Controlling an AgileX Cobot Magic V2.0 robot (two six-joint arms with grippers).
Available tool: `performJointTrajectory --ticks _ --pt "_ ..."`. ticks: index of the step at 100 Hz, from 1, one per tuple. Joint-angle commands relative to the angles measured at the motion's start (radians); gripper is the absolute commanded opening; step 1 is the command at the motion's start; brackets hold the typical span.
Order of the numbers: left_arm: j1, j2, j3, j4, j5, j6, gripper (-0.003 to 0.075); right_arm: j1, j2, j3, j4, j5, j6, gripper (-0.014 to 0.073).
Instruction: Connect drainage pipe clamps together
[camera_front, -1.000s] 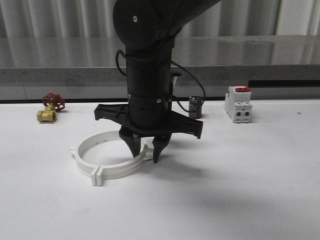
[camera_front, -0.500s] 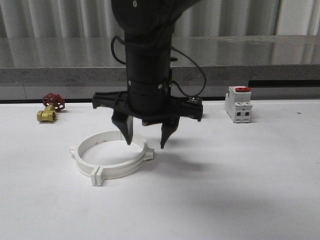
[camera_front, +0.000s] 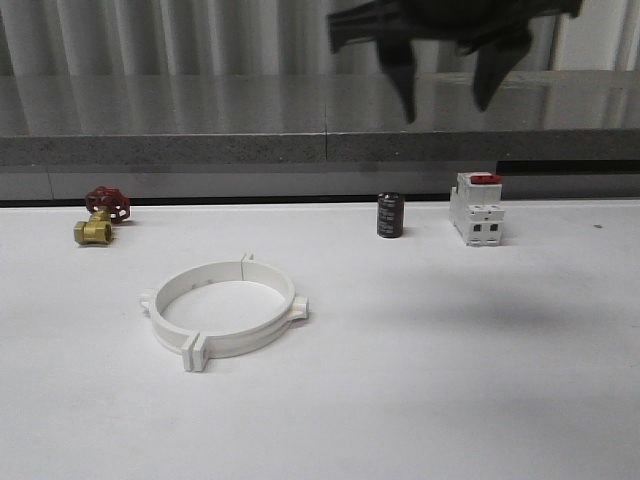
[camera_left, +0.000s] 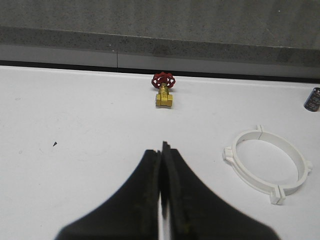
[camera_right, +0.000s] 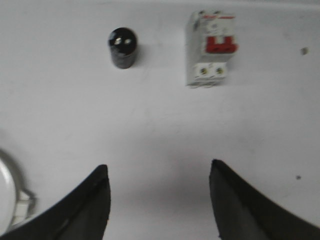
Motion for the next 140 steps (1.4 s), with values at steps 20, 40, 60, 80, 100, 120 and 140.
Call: performJointTrajectory --ticks 20,40,60,80,100,120,140 --pt "0.002 0.008 -0.027 0.000 -0.074 -0.002 -0.0020 -0.235 -0.339 0.220 0.010 -0.134 -0.144 0.0444" --pt "0.002 0.008 -0.027 0.000 -0.074 -0.002 -0.0020 -0.340 -0.559 0.481 0.121 -0.241 -0.247 0.0444" --pt "0.002 0.008 -0.027 0.000 -0.074 -0.002 -0.0020 -0.340 -0.784 0.733 0.220 -0.295 -0.316 0.0444" --pt "0.002 0.008 -0.027 0.000 -0.074 -0.002 -0.0020 -0.339 -1.008 0.913 0.298 -0.288 -0.389 0.0444" --pt "0.002 0.008 -0.027 0.000 -0.074 -0.002 -0.0020 -0.339 -1.168 0.978 0.296 -0.275 -0.389 0.0444" --pt "0.002 0.008 -0.027 0.000 -0.074 -0.002 -0.0020 -0.339 -1.195 0.979 0.298 -0.263 -0.389 0.0352" --pt "0.002 0.008 -0.027 0.000 -0.074 -0.002 -0.0020 -0.339 -1.195 0.979 0.298 -0.266 -0.387 -0.0069"
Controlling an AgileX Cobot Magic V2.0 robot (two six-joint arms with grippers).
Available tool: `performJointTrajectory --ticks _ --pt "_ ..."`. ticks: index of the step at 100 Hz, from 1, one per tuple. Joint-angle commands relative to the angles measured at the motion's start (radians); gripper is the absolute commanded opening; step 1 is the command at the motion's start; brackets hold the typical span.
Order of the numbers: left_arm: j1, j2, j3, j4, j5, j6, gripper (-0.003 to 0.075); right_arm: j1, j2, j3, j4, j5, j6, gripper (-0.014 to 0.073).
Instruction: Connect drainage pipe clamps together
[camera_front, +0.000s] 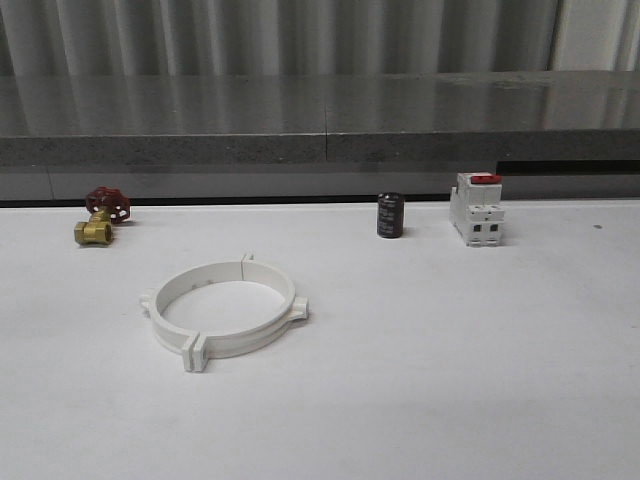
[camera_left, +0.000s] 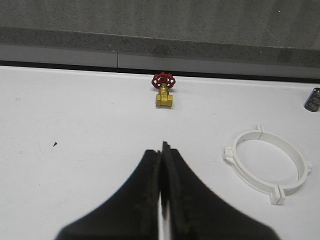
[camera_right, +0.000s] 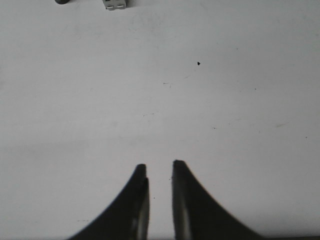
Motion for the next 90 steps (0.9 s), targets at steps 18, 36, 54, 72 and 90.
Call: performJointTrajectory --ticks 18,36,54,72,90 --pt "0.002 0.008 -0.027 0.000 -0.074 -0.002 -0.0020 -0.006 -0.001 -0.026 -0.012 -0.066 -0.008 -0.0067" --pt "0.002 0.008 -0.027 0.000 -0.074 -0.002 -0.0020 -0.006 -0.001 -0.026 -0.012 -0.066 -0.008 -0.0067" --pt "0.002 0.008 -0.027 0.000 -0.074 -0.002 -0.0020 -0.006 -0.001 -0.026 -0.012 -0.066 -0.008 -0.0067" --pt "0.002 0.008 -0.027 0.000 -0.074 -0.002 -0.0020 -0.006 -0.001 -0.025 -0.013 -0.074 -0.009 -0.0067" --pt "0.002 0.008 -0.027 0.000 -0.074 -0.002 -0.0020 -0.007 -0.024 0.012 -0.010 -0.256 -0.080 -0.0067"
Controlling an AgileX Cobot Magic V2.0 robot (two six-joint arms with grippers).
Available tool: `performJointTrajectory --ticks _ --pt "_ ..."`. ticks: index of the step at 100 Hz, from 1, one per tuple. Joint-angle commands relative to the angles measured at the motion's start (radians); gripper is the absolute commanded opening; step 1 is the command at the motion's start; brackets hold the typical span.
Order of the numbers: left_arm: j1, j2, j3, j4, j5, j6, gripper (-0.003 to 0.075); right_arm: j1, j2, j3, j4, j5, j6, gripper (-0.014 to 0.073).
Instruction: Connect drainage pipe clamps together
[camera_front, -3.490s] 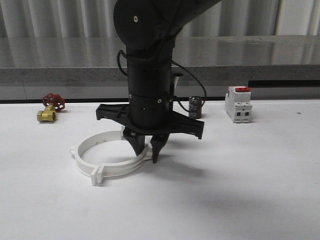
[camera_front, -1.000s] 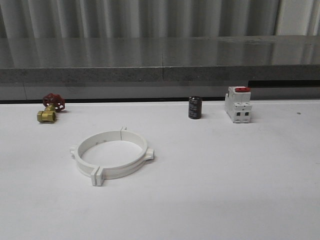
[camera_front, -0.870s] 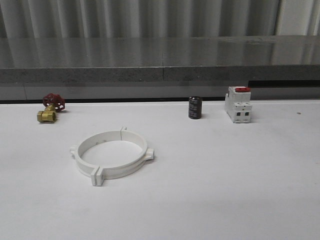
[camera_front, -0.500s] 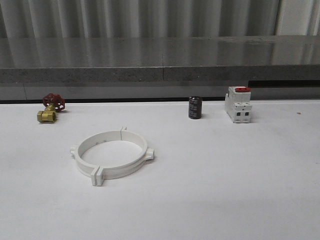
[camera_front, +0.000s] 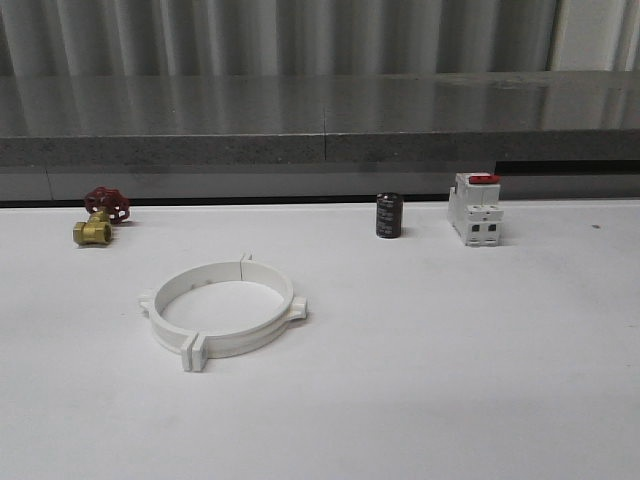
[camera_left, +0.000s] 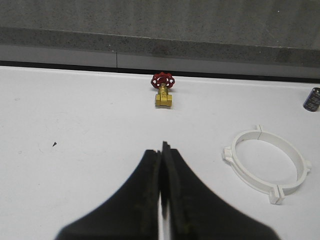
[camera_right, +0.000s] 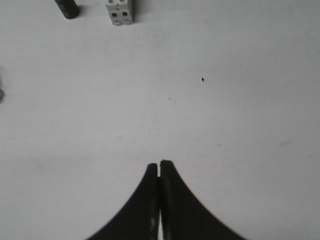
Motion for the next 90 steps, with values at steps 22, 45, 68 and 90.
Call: performJointTrajectory --ticks 22,45,68,90 --pt "0.002 0.008 -0.027 0.000 -0.074 -0.002 -0.0020 -0.072 -0.126 0.147 0.079 -0.453 -0.203 -0.0067" --pt "0.002 0.008 -0.027 0.000 -0.074 -0.002 -0.0020 -0.219 -0.297 0.327 0.223 -0.679 -0.321 -0.0067" --pt "0.002 0.008 -0.027 0.000 -0.074 -0.002 -0.0020 -0.273 -0.465 0.507 0.244 -0.838 -0.321 -0.0067" --pt "0.002 0.008 -0.027 0.000 -0.074 -0.002 -0.0020 -0.305 -0.566 0.570 0.224 -0.809 -0.321 -0.0067"
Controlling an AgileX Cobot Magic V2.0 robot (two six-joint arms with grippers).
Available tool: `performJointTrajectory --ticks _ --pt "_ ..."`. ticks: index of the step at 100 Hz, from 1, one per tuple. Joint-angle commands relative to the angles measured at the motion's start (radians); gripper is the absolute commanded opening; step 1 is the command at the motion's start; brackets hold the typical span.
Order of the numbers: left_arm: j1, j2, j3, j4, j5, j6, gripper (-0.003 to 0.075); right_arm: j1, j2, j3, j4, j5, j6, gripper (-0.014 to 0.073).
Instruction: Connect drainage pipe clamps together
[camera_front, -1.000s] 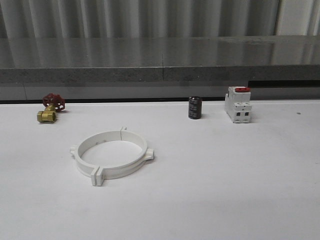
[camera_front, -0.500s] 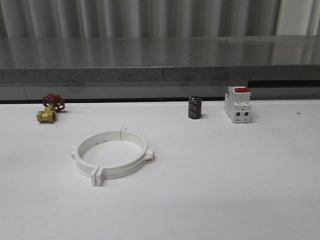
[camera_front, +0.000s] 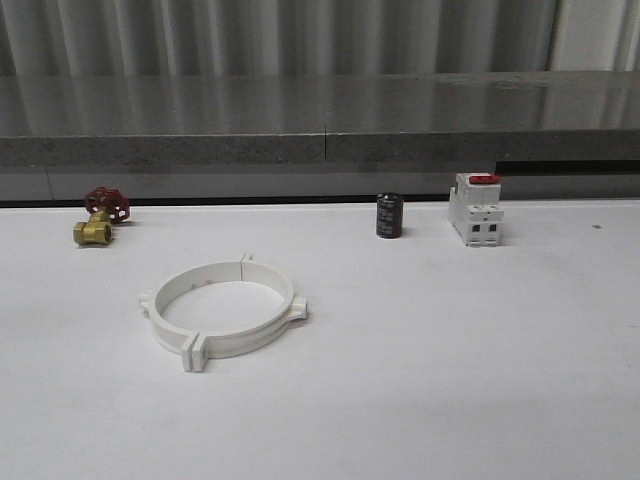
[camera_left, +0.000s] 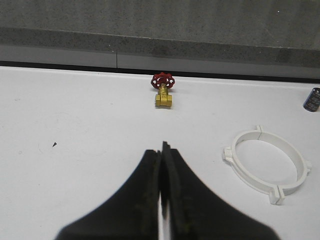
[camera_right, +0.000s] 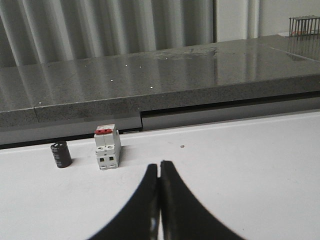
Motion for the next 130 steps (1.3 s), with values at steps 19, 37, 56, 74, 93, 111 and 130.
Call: performJointTrajectory --ticks 19,37,56,74,93,111,130 --pt "0.002 0.008 -0.027 0.000 -0.074 -0.002 -0.0020 -0.006 -0.046 -0.016 -0.049 -0.058 -0.006 -0.0067" --pt "0.002 0.008 -0.027 0.000 -0.074 -0.002 -0.0020 -0.006 -0.046 -0.016 -0.106 -0.058 0.076 -0.0067" --pt "0.002 0.008 -0.027 0.000 -0.074 -0.002 -0.0020 -0.006 -0.046 -0.016 -0.106 -0.055 0.078 -0.0067" --pt "0.002 0.008 -0.027 0.000 -0.074 -0.002 -0.0020 -0.006 -0.046 -0.016 -0.106 -0.055 0.078 -0.0067" --pt "0.002 0.008 -0.027 0.000 -0.074 -0.002 -0.0020 -0.006 -0.046 -0.016 -0.106 -0.055 0.078 -0.0067" --pt "0.002 0.008 -0.027 0.000 -0.074 -0.002 -0.0020 -0.006 -0.046 -0.016 -0.106 -0.055 0.078 -0.0067" --pt "0.002 0.008 -0.027 0.000 -0.074 -0.002 -0.0020 -0.006 -0.046 -0.016 -0.106 -0.055 0.078 -0.0067"
